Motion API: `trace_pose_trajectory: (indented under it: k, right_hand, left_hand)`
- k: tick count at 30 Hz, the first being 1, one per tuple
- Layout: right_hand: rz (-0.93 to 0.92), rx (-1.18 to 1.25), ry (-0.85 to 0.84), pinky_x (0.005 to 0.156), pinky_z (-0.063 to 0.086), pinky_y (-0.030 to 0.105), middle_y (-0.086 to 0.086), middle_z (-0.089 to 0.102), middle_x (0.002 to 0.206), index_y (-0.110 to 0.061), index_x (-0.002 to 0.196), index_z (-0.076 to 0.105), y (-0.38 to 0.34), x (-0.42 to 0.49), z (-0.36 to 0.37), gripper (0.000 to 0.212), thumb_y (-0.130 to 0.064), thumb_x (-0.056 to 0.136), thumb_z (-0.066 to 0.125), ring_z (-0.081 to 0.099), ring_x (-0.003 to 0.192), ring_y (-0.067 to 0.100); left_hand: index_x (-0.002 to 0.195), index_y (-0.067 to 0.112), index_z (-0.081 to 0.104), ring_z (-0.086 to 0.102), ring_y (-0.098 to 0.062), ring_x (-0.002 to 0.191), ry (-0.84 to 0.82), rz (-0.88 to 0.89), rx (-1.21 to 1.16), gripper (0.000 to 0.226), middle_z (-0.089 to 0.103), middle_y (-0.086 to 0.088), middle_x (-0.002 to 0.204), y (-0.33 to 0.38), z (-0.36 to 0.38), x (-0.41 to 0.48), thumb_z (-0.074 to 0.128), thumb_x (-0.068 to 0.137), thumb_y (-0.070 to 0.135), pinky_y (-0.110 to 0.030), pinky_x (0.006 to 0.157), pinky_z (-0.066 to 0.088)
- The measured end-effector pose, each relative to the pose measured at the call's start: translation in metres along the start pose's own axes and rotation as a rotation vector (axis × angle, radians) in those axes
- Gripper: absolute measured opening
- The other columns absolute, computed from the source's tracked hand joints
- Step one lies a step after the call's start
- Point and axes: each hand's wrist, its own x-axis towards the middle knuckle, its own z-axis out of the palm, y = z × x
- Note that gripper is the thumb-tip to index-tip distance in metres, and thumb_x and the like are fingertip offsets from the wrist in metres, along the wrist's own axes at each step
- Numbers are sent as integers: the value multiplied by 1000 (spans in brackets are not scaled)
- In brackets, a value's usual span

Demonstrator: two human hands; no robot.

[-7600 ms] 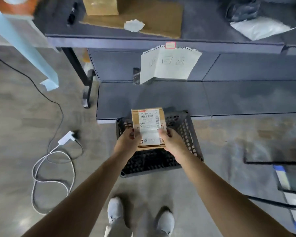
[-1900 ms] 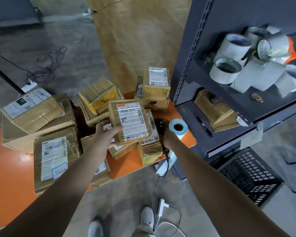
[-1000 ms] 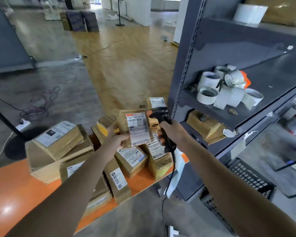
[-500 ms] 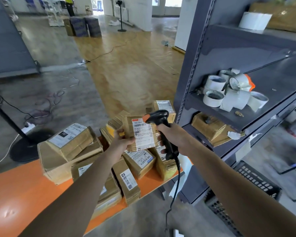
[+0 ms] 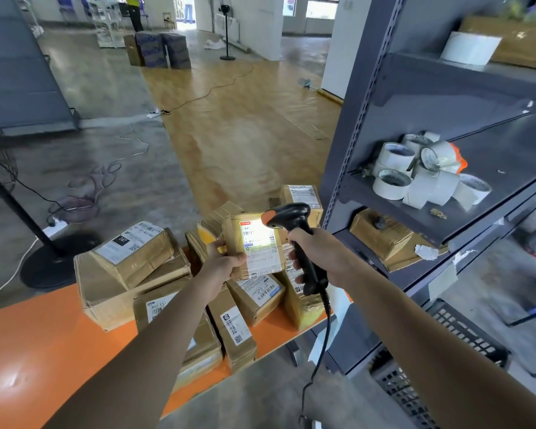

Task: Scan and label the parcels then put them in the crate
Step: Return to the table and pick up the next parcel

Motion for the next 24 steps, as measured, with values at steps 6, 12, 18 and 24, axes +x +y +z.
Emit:
trace_pose_trajectory:
  k: [6,12,18,24]
  right_hand:
    - [17,-14,-8,54,53,33,9,58,75,-6,101,59,3,2,0,22,-26,95,53,54,61,20]
    - [-4,-33,94,56,53,37,11,56,76,-7,97,57,19,16,-15,19,-26,94,55,54,58,22]
    - [-31,-198,243,46,49,24,9,56,71,-10,98,54,50,41,-48,17,-25,92,53,54,47,16]
    - [64,-218,290,65,60,49,17,68,81,-14,120,46,91,83,-77,32,-30,93,51,66,64,28]
  left_hand:
    - [132,15,30,56,-20,69,13,-30,-15,57,64,-15,103,-3,2,-4,65,89,3,-33,68,50]
    - [134,15,33,64,-25,97,-13,-45,-60,58,60,-12,118,-5,12,-8,68,89,11,-32,66,51]
    - [131,15,37,66,-24,88,-20,-39,-73,50,65,-10,109,-7,35,-6,67,90,13,-34,69,51]
    - [120,20,44,63,-26,96,-2,-48,-102,36,64,-9,115,-16,49,5,64,92,13,-34,73,48]
